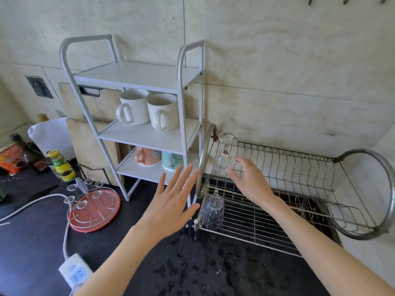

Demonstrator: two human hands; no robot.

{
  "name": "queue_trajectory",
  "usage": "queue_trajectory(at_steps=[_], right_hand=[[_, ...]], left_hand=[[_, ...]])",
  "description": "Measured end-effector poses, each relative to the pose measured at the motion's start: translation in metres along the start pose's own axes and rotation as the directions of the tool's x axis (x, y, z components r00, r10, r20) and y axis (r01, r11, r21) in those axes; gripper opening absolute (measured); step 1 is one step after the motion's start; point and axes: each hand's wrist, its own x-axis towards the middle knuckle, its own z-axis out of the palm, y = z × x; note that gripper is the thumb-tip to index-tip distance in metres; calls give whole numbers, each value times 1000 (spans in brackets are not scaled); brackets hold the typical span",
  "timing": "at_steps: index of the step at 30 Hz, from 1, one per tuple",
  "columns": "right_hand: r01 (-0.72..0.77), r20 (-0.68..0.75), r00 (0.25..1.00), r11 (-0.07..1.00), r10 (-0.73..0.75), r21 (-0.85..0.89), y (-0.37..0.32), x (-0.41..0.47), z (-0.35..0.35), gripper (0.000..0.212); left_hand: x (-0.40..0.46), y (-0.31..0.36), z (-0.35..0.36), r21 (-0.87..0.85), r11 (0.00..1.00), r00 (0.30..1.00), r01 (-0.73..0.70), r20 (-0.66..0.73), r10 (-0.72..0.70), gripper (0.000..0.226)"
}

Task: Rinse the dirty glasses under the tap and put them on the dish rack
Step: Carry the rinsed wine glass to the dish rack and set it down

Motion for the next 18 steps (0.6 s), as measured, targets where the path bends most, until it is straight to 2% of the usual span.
queue_trajectory(at_steps=[4,8,13,18], right_hand=[[175,42,985,968,-170,-181,-33,-55,3,64],[321,137,946,906,-294,-277,-64,-117,32,67],[449,219,890,851,-400,-271,-115,-198,90,70],[597,296,785,791,-543,-132,-182,-266,147,64]], left_hand=[[-52,8,15,6,997,997,75,-26,-75,73],[-123,5,29,40,987,987,155,-50,-153,69],[-235,-11,30,89,960,964,264,4,-266,69],[-356,-34,18,70,896,895,439,50,-442,69]])
